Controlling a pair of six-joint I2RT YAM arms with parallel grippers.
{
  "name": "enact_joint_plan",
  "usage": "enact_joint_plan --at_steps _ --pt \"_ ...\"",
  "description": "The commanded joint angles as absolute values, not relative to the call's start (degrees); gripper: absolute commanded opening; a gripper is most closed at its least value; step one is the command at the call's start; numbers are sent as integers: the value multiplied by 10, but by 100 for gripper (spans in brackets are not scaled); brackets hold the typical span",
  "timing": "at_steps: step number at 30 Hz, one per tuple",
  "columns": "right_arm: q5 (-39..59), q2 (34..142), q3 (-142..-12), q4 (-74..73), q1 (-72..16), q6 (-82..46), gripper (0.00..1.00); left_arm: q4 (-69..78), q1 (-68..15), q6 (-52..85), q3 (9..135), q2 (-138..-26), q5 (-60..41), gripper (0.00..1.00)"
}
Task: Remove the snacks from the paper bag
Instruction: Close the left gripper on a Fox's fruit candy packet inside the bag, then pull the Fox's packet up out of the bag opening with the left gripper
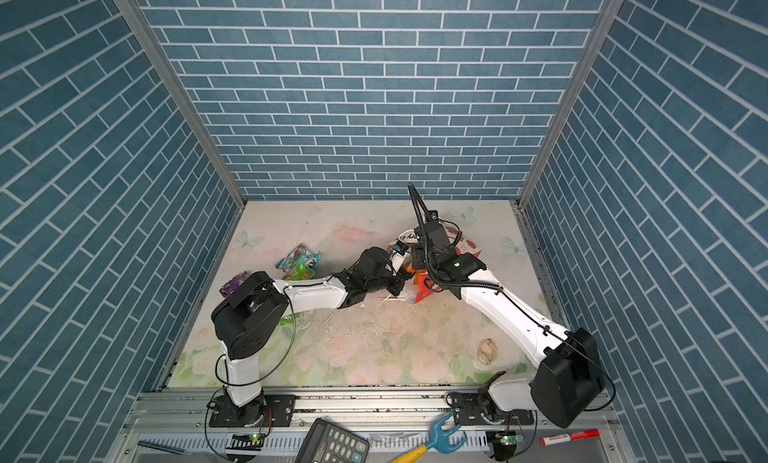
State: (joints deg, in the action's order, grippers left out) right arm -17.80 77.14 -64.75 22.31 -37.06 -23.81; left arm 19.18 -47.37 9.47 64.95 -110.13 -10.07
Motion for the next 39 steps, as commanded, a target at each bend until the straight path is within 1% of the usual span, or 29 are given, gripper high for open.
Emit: enact_joint_plan --at_steps 1,14,39 --pt "-180 773 -643 239 -369 -270 0 223 -472 91 642 -1068 -93 0" --pt "-180 773 -640 239 -368 -272 0 243 -472 83 606 -1037 -73 0" --pt "-180 774 -639 240 -368 -275 0 239 -472 68 568 -957 -46 0"
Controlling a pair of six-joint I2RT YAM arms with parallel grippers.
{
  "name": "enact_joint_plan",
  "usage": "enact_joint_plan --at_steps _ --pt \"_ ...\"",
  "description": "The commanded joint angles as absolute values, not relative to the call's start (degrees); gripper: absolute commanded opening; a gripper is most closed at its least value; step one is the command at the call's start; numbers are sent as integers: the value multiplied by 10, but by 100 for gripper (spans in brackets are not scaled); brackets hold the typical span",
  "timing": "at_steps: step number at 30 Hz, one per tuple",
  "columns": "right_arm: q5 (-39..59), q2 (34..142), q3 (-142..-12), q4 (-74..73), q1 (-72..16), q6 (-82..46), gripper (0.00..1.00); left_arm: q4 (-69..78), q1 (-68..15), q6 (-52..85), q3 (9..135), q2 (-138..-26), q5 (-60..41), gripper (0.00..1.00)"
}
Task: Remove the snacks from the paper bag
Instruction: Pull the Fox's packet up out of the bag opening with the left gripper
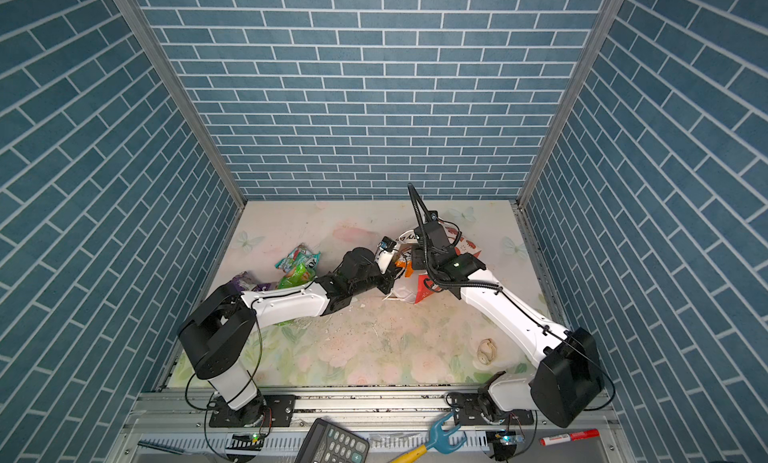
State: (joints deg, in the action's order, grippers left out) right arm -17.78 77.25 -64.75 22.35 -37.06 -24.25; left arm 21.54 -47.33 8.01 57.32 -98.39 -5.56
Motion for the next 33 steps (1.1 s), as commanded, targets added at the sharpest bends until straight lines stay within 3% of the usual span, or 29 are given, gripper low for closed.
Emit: enact_joint_plan --at_steps 1,22,33 --pt "-181 773 -639 239 -368 -275 0 238 -472 66 566 -953 -43 0" --pt "-186 781 -638 238 -369 -279 0 223 -472 37 536 -900 7 0" --pt "-192 802 -638 225 -368 -294 0 206 -472 27 516 -817 24 0"
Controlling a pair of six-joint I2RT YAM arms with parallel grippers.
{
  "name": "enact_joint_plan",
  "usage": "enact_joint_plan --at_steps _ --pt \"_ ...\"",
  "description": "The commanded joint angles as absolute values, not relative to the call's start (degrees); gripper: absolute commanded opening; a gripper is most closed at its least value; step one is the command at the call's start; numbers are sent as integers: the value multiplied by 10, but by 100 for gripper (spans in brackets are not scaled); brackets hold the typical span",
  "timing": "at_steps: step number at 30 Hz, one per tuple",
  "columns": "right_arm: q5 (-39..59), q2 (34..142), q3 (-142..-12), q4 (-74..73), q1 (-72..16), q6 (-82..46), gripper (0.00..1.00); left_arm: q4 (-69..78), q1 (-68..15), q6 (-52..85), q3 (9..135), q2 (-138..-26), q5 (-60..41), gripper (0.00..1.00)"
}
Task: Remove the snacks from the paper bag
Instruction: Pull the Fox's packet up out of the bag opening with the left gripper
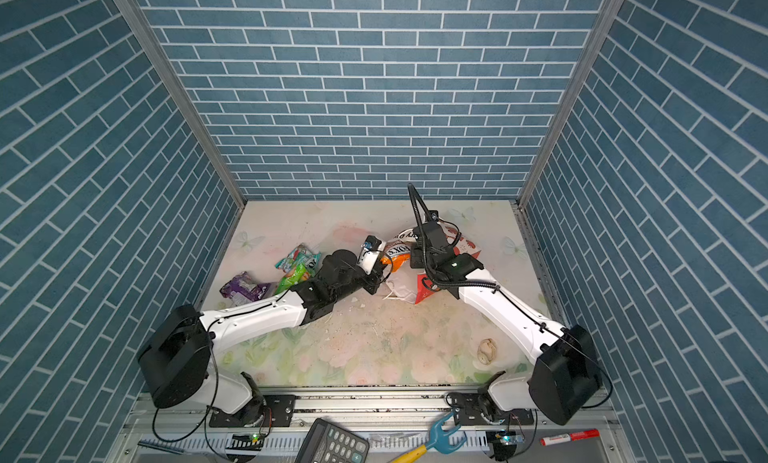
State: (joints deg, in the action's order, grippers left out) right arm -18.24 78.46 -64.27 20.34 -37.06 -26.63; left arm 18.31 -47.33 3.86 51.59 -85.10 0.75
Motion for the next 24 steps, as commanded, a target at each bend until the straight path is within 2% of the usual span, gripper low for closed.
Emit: enact_joint_plan --at_steps 1,24 --pt "-192 802 -637 224 -368 -294 0 201 -472 25 516 -810 27 0" --pt "-178 782 -619 184 -367 -282 0 164 -472 20 524 -780 79 0"
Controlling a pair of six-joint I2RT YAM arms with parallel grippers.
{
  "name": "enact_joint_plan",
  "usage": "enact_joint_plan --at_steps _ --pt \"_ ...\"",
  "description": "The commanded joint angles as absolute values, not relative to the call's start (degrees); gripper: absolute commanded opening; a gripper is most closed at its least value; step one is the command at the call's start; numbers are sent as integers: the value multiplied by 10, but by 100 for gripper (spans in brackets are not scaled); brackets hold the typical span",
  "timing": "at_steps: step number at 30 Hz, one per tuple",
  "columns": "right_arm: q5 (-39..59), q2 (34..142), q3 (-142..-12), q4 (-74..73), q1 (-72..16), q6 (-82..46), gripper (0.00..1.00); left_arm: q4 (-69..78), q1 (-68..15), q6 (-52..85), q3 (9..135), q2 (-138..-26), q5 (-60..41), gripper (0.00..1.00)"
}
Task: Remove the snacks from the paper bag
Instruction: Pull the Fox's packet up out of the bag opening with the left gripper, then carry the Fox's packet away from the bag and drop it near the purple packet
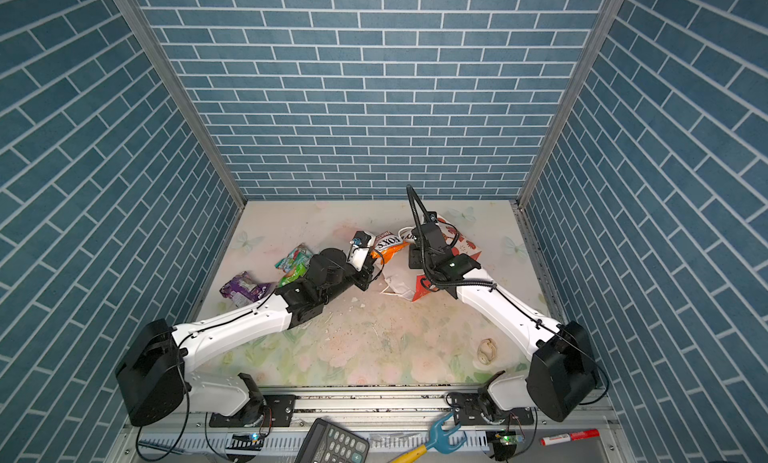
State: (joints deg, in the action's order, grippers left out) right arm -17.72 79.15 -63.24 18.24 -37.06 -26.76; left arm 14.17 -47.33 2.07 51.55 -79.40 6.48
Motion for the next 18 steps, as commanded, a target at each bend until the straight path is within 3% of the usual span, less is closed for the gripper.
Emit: enact_joint_plan --at_steps 1,18 --pt "-178 782 -616 181 -368 -280 0 168 -472 22 521 -782 79 0" --pt "-172 785 -595 129 -367 -253 0 100 -471 40 498 -723 126 0"
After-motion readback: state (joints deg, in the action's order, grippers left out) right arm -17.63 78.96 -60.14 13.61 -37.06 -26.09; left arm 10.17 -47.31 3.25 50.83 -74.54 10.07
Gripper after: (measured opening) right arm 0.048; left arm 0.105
